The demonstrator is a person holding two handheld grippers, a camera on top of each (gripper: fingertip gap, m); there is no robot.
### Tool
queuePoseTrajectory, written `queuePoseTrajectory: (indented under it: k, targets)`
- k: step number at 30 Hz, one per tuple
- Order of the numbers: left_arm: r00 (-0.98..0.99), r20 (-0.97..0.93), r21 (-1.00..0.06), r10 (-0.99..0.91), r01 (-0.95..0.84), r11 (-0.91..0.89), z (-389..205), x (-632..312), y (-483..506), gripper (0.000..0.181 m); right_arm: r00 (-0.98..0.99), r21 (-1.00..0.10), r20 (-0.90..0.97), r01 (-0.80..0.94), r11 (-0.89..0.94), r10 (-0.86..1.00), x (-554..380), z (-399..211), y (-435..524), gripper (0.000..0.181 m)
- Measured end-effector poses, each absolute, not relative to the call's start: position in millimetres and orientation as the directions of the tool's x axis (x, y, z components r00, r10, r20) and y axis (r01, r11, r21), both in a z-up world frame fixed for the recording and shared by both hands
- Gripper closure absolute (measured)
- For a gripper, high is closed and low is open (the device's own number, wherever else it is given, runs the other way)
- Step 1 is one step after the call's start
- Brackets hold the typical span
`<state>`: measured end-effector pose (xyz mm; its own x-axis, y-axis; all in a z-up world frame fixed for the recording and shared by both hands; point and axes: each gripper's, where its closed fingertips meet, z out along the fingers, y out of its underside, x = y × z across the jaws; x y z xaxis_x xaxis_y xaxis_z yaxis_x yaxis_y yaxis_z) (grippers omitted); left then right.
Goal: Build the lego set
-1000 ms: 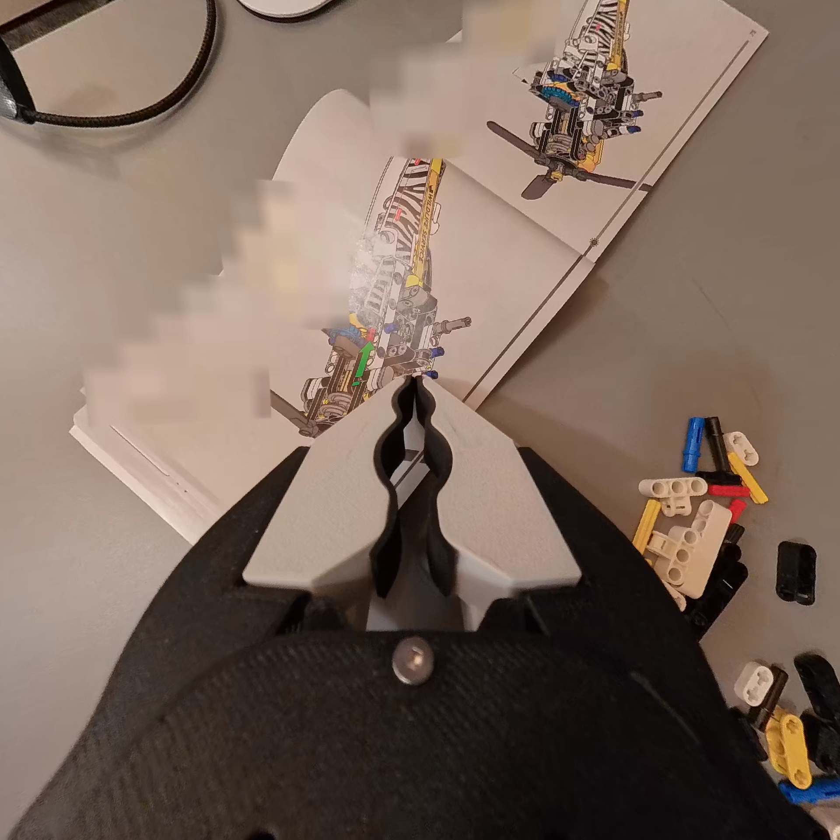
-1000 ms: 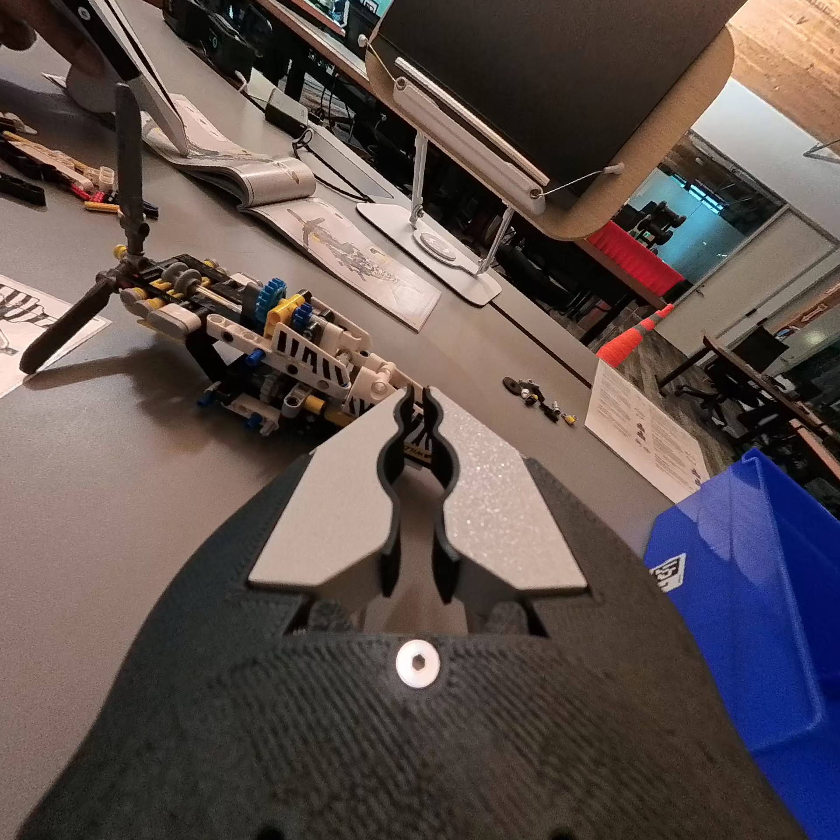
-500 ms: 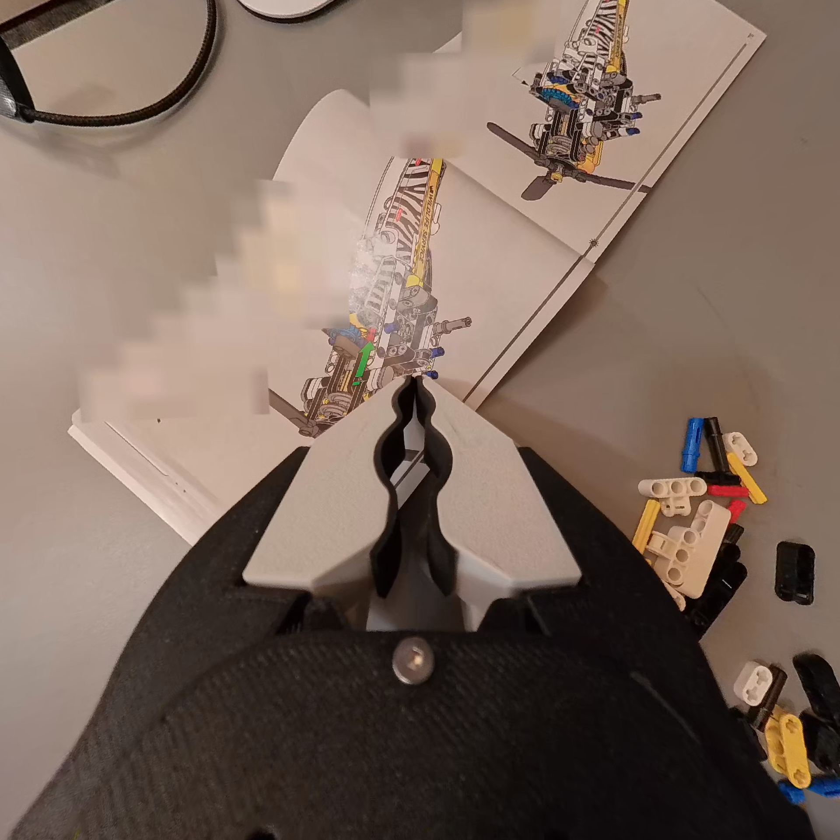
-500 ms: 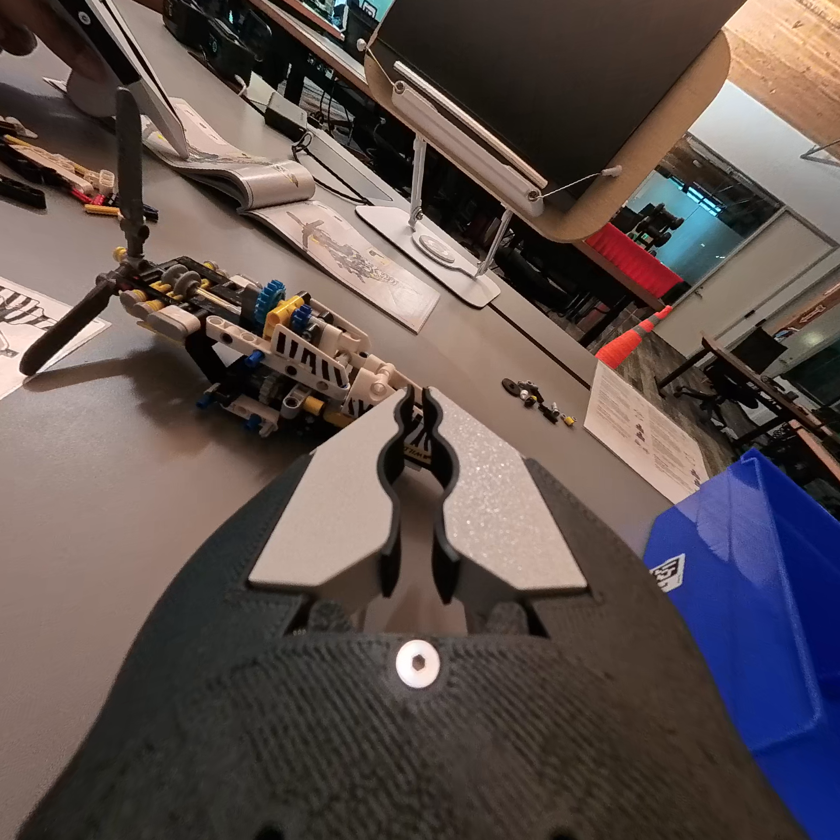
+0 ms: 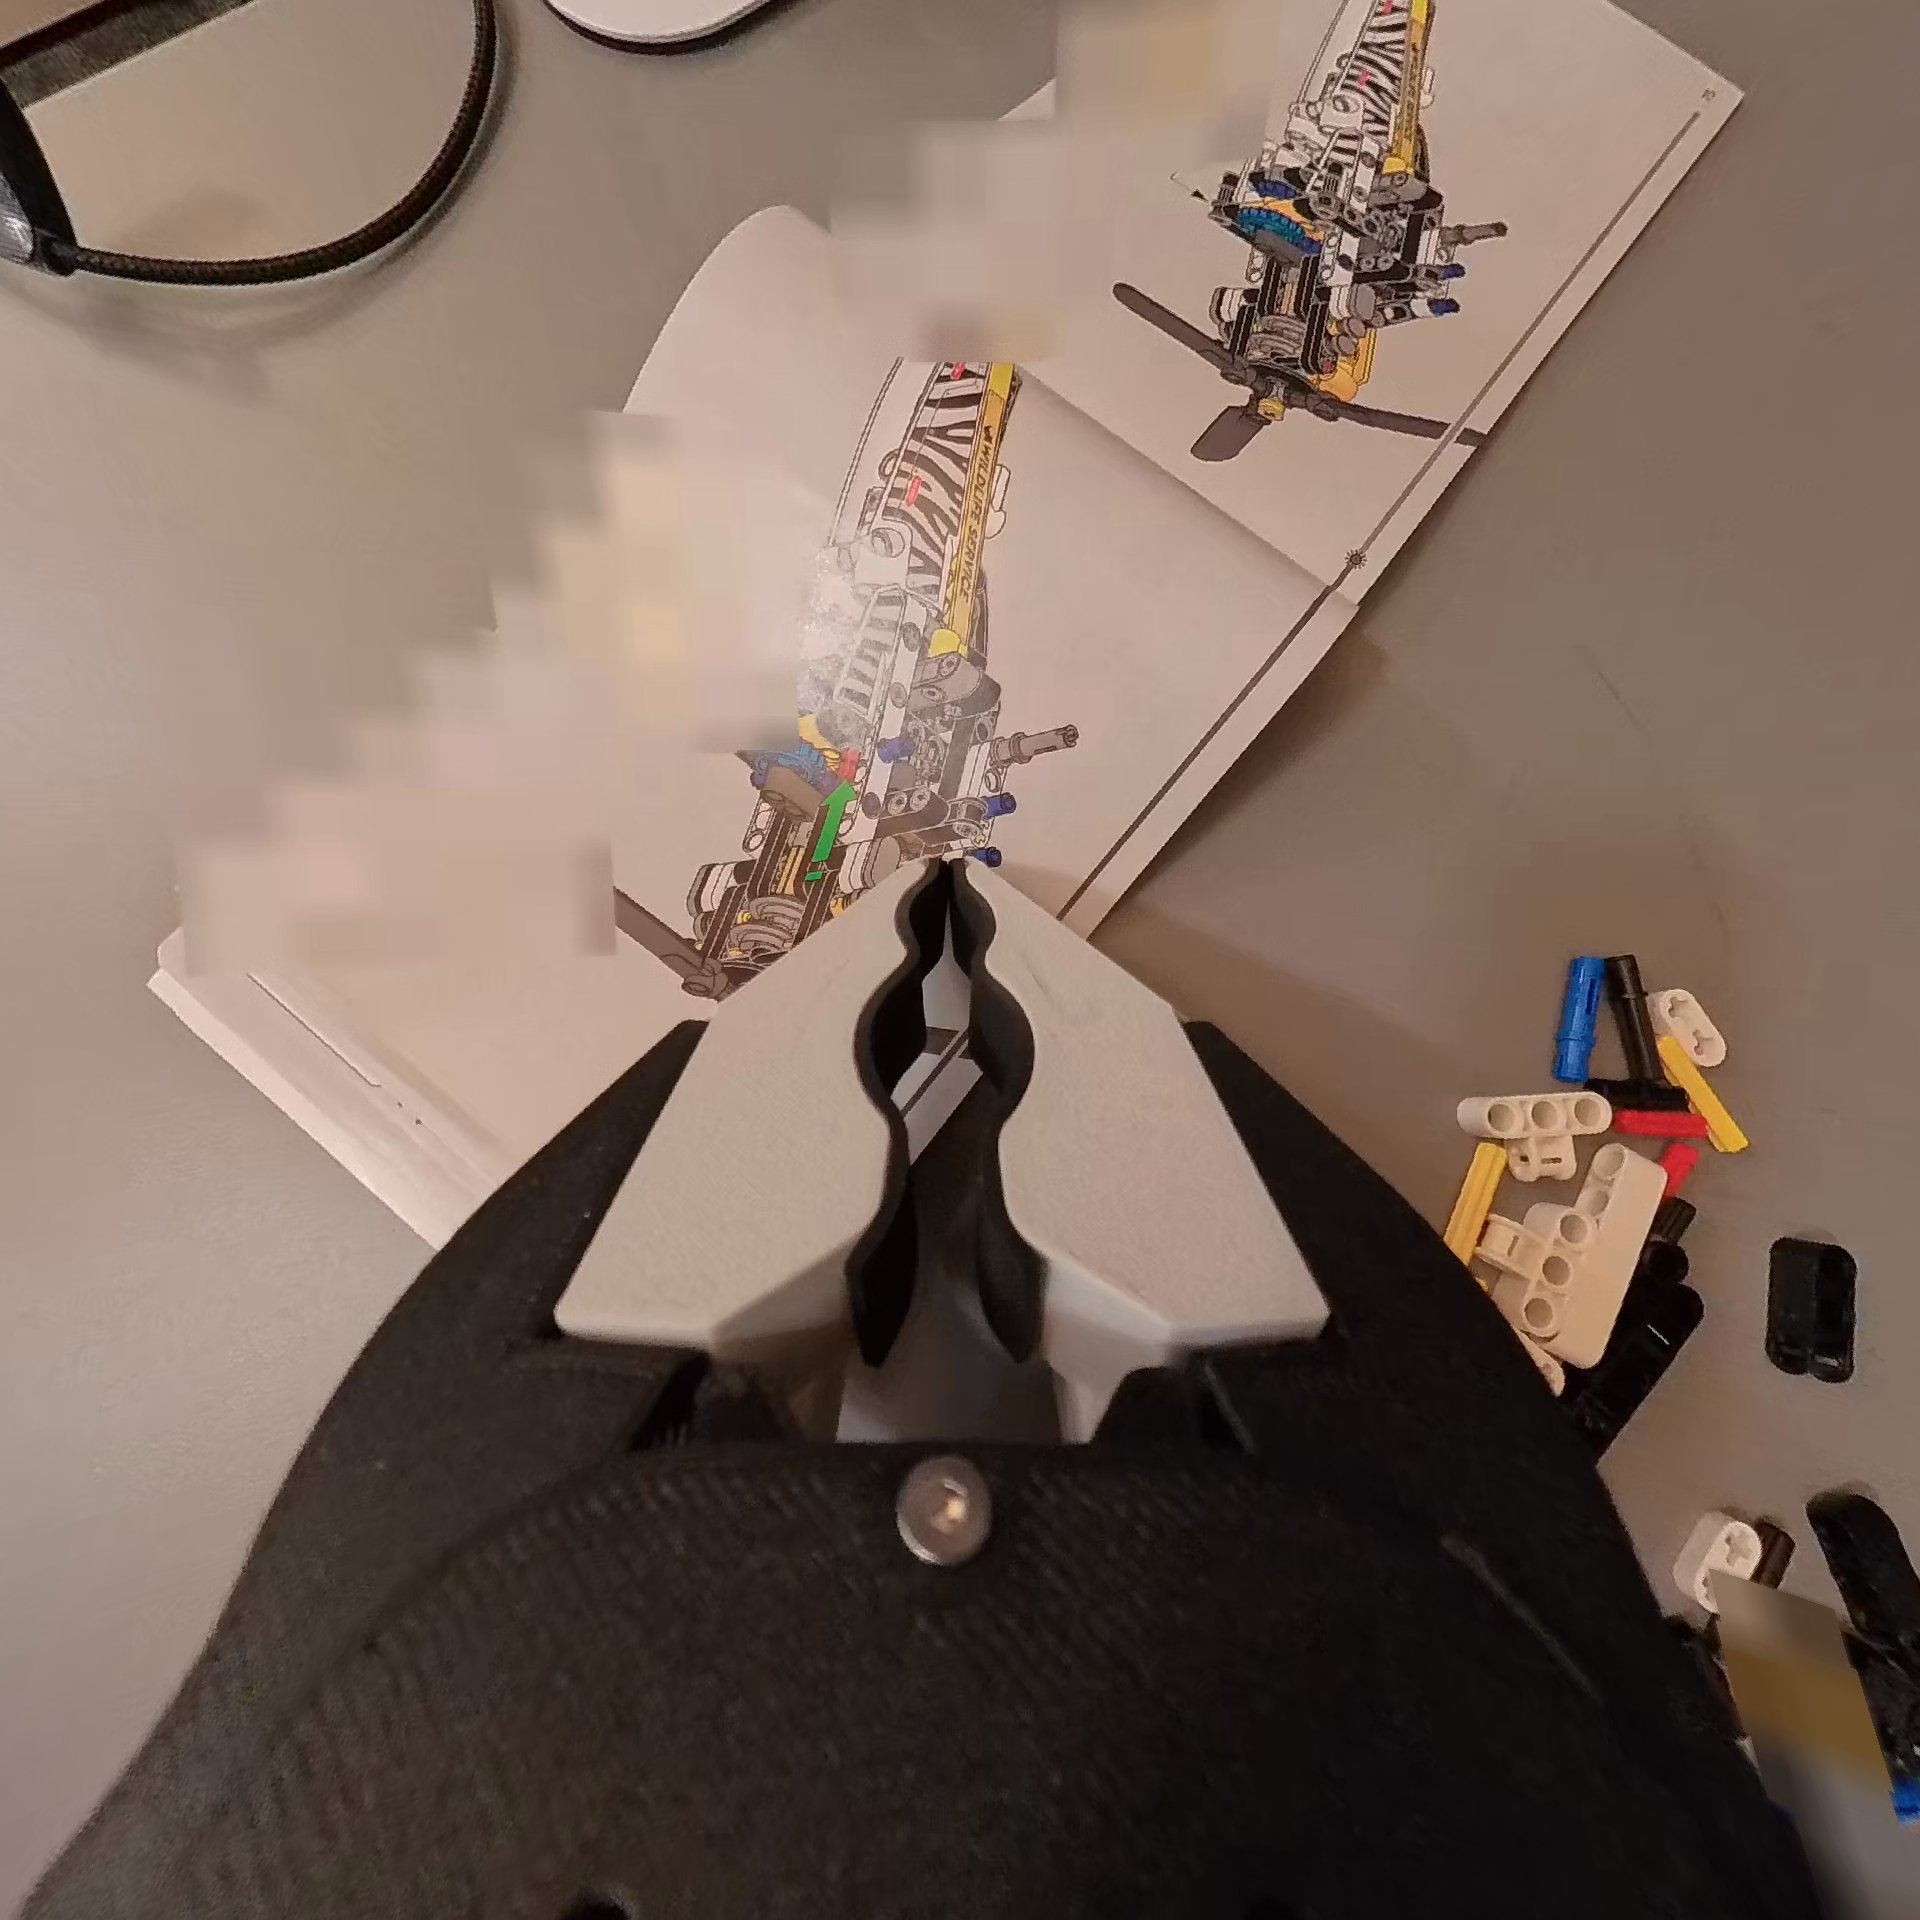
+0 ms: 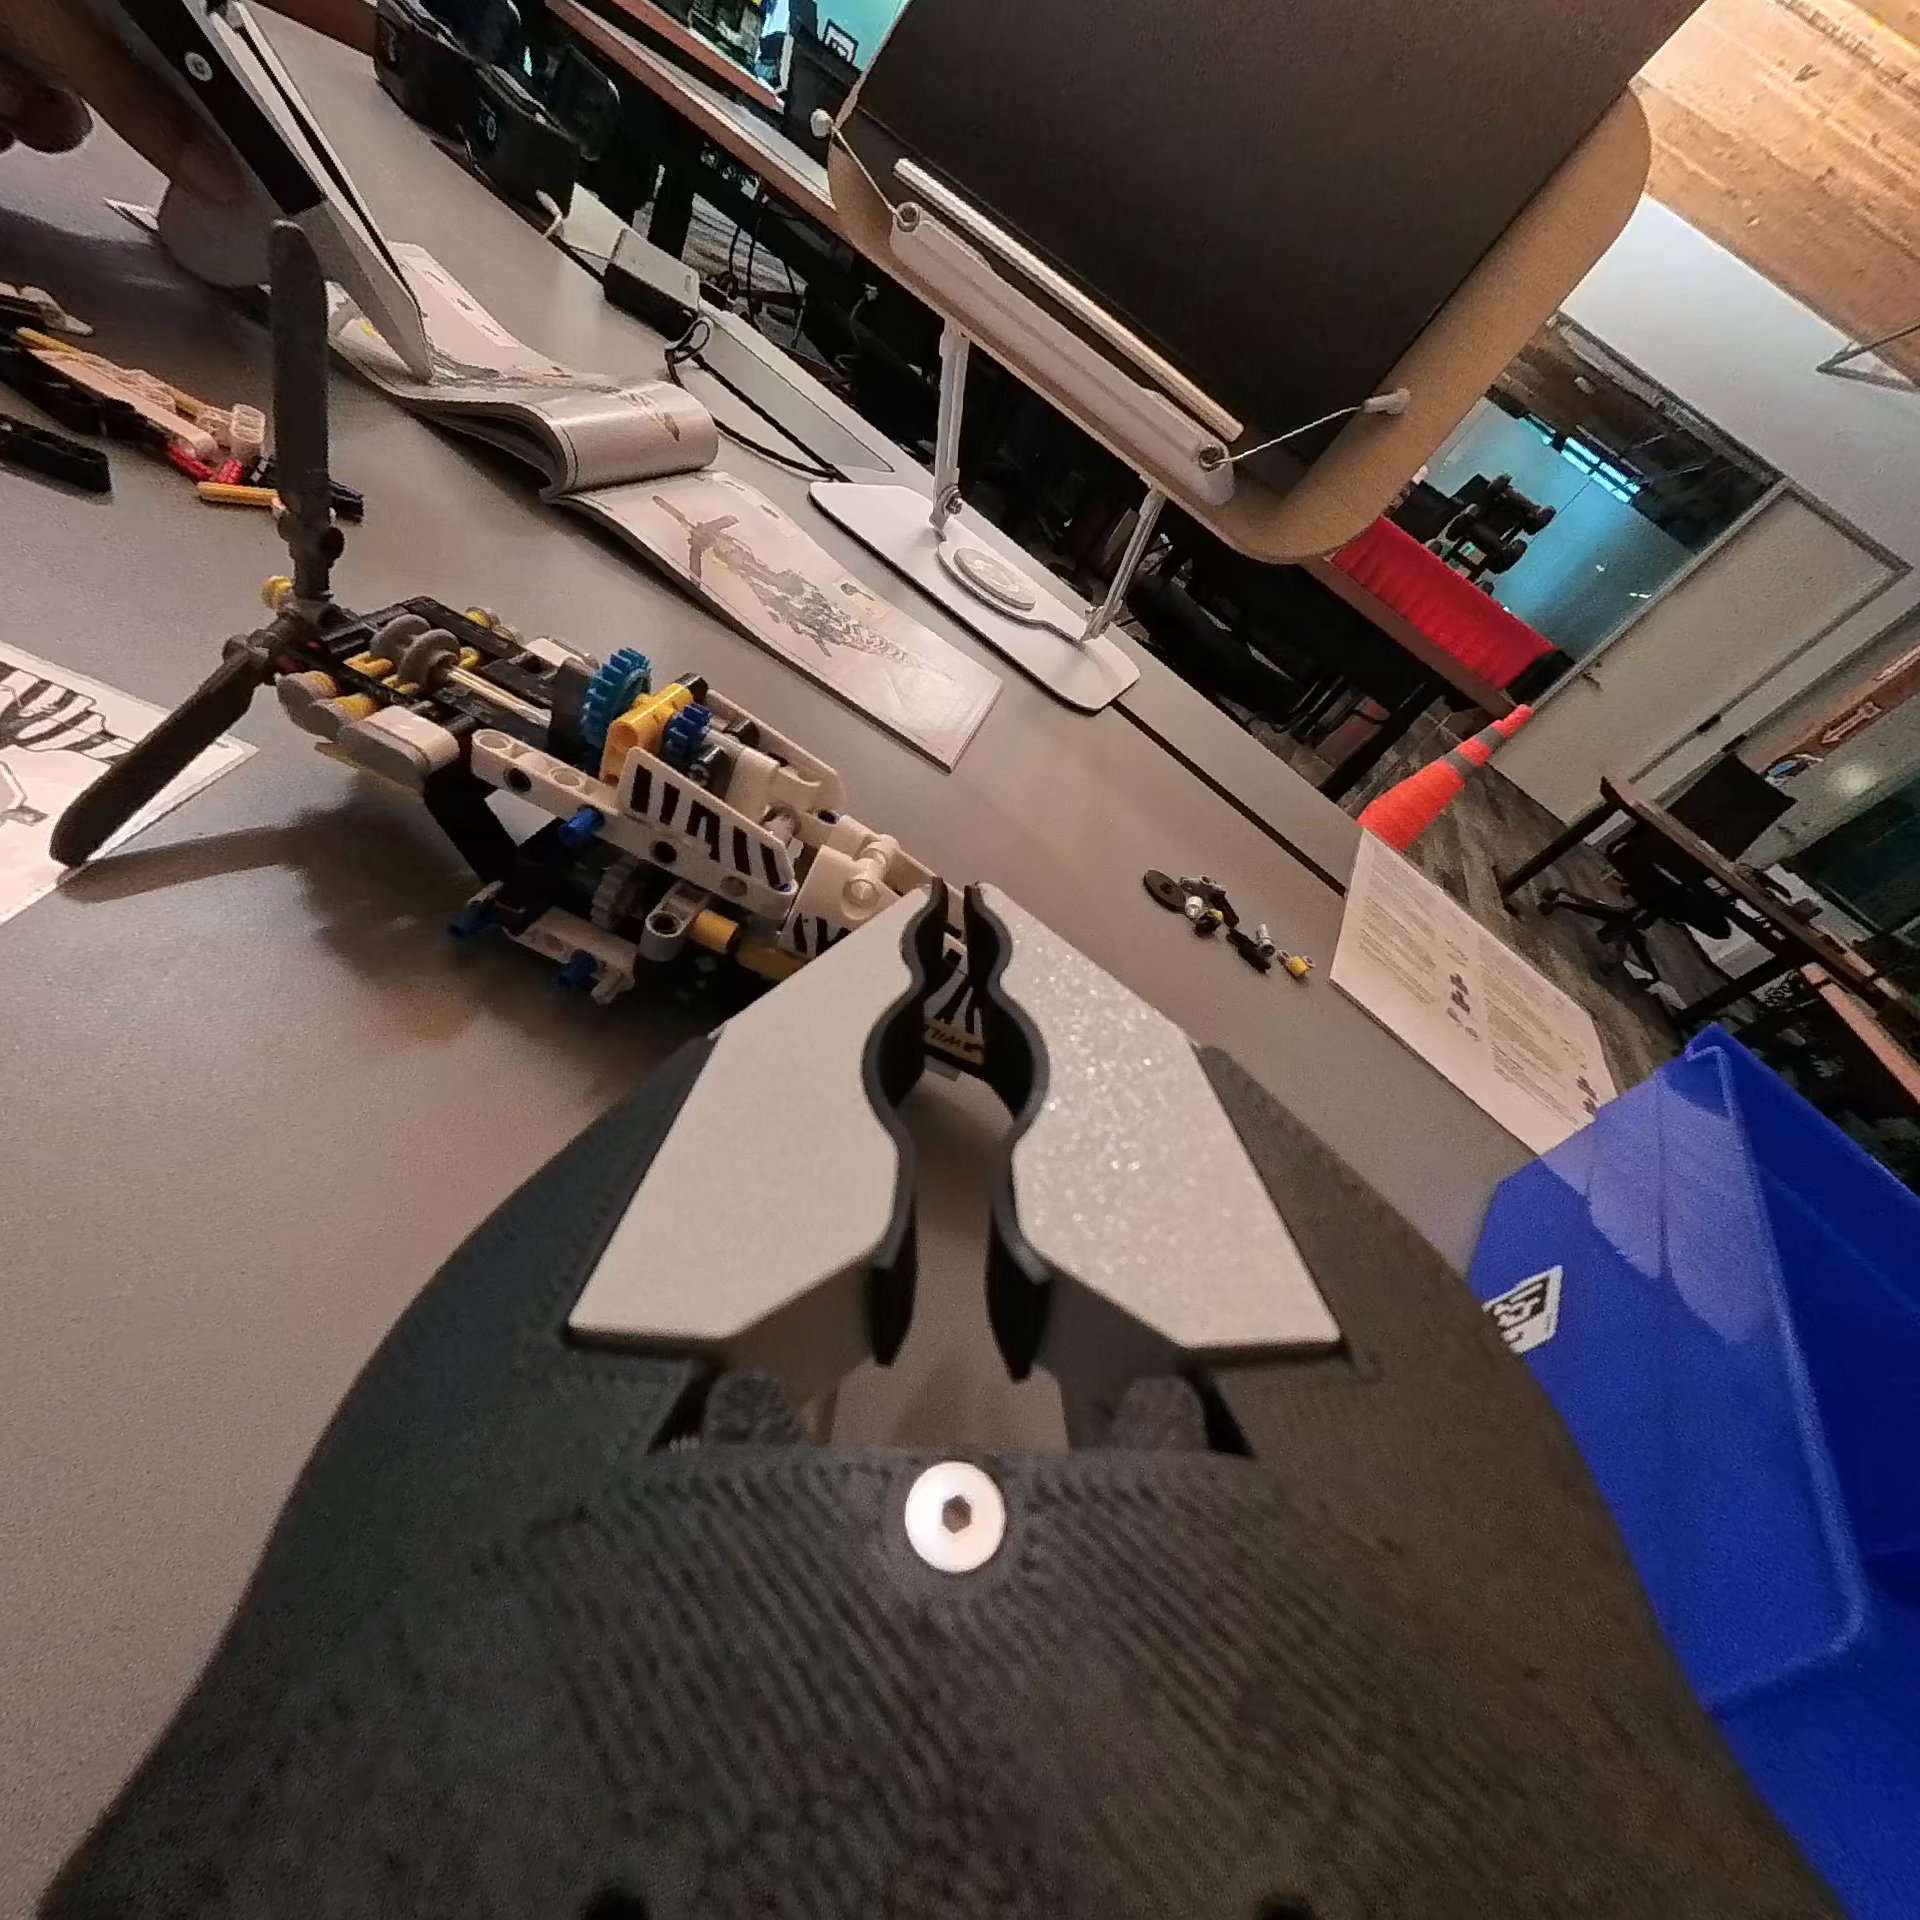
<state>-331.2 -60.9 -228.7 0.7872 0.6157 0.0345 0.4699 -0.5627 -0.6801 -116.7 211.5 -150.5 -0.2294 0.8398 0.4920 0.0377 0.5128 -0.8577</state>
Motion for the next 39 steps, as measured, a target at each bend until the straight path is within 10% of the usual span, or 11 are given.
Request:
queuePoseTrajectory:
  k: [39]
  targets:
    - [0.785, 0.041, -0.68, 0.618, 0.475, -0.559, -228.6, -331.2, -62.0, 0.18, -0.236, -0.699, 0.672, 0.111, 0.707, 0.702, -124.4, -176.9, 205.0, 0.18]
